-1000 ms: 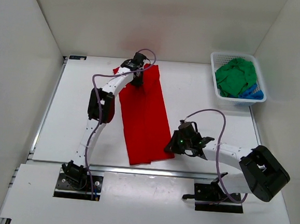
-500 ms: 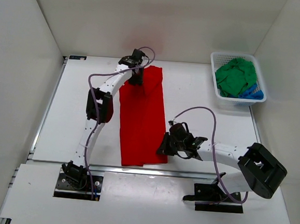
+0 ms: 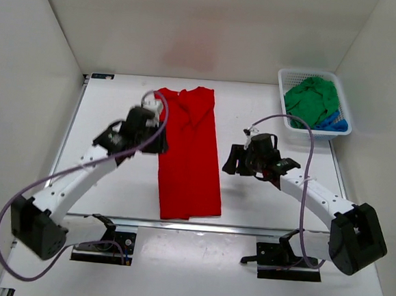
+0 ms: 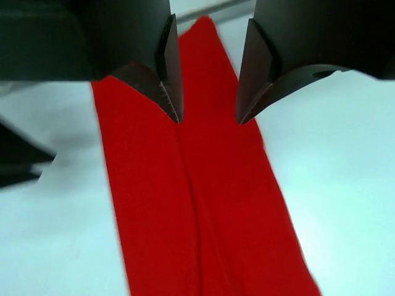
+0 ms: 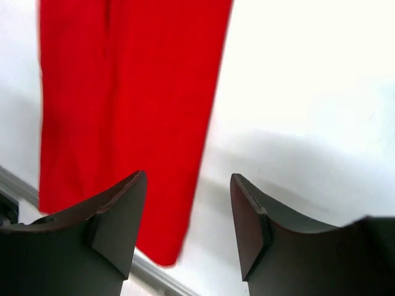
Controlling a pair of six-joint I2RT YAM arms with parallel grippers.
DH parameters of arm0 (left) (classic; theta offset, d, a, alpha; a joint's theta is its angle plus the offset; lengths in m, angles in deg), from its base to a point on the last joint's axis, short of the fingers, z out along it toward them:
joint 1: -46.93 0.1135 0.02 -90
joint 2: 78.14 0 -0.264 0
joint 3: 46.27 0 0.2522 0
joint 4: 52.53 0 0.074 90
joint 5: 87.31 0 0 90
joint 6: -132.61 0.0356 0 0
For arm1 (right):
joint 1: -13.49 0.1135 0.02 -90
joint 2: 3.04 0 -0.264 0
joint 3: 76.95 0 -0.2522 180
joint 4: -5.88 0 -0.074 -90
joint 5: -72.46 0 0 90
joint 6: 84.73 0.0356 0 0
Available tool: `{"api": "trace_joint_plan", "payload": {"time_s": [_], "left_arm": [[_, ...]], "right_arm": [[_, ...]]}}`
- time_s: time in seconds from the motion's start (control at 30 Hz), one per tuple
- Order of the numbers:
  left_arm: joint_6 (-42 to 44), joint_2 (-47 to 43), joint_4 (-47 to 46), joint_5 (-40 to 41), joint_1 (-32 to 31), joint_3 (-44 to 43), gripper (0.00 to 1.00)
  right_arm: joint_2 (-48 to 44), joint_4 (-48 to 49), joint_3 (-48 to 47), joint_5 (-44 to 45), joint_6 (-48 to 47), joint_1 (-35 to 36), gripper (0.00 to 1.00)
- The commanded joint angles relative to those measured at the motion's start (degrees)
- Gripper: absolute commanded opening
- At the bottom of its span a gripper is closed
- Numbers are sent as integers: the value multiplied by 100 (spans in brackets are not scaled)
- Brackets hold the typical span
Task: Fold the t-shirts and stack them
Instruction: Rotate the tshirt 90 degrees, then grab the bottom of the folded rectangular tshirt with both arms
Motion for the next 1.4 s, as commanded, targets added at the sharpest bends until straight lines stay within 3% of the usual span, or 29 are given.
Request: {"api": "trace_joint_plan", "payload": {"time_s": [0.0,0.1,0.3,0.57,0.67,0.73,0.77,0.8,0.87,0.9,1.17,1.37], "left_arm": [[-914,-546,-238,-378,-471,1837,50],[-1512,-1250,-607,-669,-770,2991,51],[-2154,-2104,-1117,-687,-930,4276,53],[-2779,-2052,-1767,-722,-1526,4647,54],[-2806,-1860,-1698,-801,-1650,4559,55],[-2805,-1885,-1531,-827,-1738,4533,50],[-2858,-1946,-1513,-801,-1782,4594,37],[-2867,-2016,-1487,-853,-1799,4620,18],[-2885,-2288,-1260,-924,-1730,4866,3],[-2928,-2446,-1241,-907,-1729,4927,0],[-2727,-3089,-476,-1021,-1562,5376,0],[-2727,-3353,-406,-1249,-1457,5491,0]], "right_arm": [[-199,-734,376,-473,62,167,55],[-515,-427,1034,-508,746,501,58],[-736,258,1950,-622,1556,871,59],[-148,602,1907,-702,1733,1240,56],[89,673,1785,-789,1742,1346,44],[239,533,1679,-728,1707,1468,41],[318,524,1670,-710,1698,1504,28],[336,480,1626,-701,1733,1539,20],[354,523,1731,-754,1741,1600,0],[319,558,1810,-771,1750,1627,0],[-147,304,2293,-921,1847,1838,0],[-394,-56,2268,-1333,1637,1733,0]]}}
